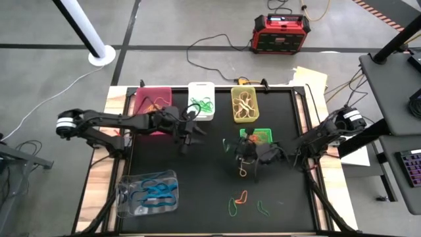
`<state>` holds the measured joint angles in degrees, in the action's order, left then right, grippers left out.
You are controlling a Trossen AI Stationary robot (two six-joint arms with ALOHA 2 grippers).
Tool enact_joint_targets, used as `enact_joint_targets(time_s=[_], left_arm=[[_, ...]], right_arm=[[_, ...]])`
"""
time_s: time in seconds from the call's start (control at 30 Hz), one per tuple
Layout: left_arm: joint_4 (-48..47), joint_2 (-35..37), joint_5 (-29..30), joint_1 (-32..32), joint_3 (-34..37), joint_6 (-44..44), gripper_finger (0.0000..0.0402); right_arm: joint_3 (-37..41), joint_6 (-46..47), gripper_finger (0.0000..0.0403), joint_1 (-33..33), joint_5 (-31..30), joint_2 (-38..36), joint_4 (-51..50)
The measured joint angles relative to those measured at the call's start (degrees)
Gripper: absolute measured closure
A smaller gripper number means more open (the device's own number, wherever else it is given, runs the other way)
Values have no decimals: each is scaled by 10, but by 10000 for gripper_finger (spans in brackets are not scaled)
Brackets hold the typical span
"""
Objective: Sort rubber bands into baskets
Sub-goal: Put the green rubber band into the white bin
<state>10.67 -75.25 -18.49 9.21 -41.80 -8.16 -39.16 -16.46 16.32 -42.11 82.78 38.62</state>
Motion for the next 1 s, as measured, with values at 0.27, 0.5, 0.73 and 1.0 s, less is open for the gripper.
enact_joint_targets(time_s=[0.27, 0.5, 0.73, 1.0], left_arm=[[143, -66, -57, 0, 0, 48, 258], [160, -107, -57, 0, -15, 64, 258], [158, -110, -66, 0, -16, 66, 258], [156, -111, -66, 0, -16, 59, 339]], right_arm=[[-16, -43, 394, -18, 16, 52, 72], [-66, -113, 394, -17, -65, 104, 71], [-85, -140, 394, -17, -70, 122, 71], [-90, -137, 394, -17, -70, 123, 71]])
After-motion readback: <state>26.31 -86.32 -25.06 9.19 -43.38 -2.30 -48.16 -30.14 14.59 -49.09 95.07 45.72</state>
